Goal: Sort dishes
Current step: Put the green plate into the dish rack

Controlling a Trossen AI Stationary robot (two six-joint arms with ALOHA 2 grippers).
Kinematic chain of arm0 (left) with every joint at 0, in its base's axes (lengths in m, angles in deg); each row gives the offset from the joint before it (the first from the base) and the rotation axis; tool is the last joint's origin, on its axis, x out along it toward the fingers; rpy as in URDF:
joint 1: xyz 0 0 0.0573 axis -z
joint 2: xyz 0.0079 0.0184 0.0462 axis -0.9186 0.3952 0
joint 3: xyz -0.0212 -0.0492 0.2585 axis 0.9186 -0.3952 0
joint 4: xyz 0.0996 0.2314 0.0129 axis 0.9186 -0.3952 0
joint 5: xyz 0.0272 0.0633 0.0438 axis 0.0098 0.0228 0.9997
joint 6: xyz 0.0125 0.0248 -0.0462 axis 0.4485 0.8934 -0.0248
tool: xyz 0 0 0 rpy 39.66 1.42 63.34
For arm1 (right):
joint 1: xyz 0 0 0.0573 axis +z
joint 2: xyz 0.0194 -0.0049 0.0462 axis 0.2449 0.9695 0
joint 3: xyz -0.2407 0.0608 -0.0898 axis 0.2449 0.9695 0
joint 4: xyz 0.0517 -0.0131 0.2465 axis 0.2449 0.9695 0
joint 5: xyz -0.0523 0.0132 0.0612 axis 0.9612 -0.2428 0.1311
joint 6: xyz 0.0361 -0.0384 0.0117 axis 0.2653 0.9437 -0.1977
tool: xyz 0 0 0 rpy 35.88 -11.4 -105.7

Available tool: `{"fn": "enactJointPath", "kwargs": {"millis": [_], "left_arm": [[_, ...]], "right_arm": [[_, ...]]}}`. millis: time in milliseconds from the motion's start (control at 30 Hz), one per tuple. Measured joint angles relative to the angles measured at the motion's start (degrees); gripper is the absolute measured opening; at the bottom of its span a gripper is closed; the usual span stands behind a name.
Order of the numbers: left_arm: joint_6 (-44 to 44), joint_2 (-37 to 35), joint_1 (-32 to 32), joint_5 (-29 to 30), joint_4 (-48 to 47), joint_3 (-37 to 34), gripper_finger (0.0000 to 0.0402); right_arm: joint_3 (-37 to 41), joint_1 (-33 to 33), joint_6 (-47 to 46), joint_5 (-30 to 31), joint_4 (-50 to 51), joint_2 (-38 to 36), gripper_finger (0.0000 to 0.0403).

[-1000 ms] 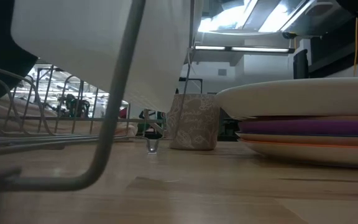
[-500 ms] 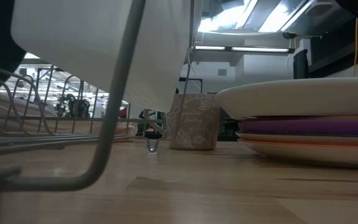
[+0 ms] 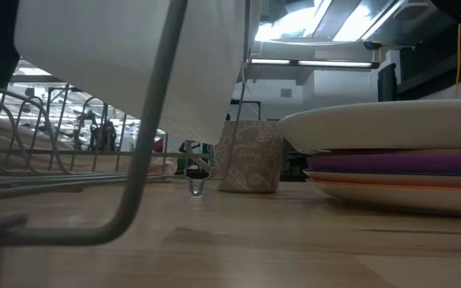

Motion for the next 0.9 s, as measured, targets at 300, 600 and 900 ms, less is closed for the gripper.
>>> {"fn": "enactJointPath", "kwargs": {"millis": [300,600,900], "left_arm": [[-1.64,-0.05,1.83,-0.39,-0.91,0.11,0.0194],[-5.76,0.07,5.50,-2.31,-6.39,4.57,0.0194],[-15.52,-0.08,9.08,-3.64,-11.79,5.18,0.0194]], "right_arm": [[-0.02,0.00,0.00,-0.20,-0.20,0.00,0.0044],[-0.02,-0.20,0.11,-3.06,-0.16,0.00,0.0044],[-0.02,-0.81,0.13,-6.08,-0.18,0.00,0.0044]]}}
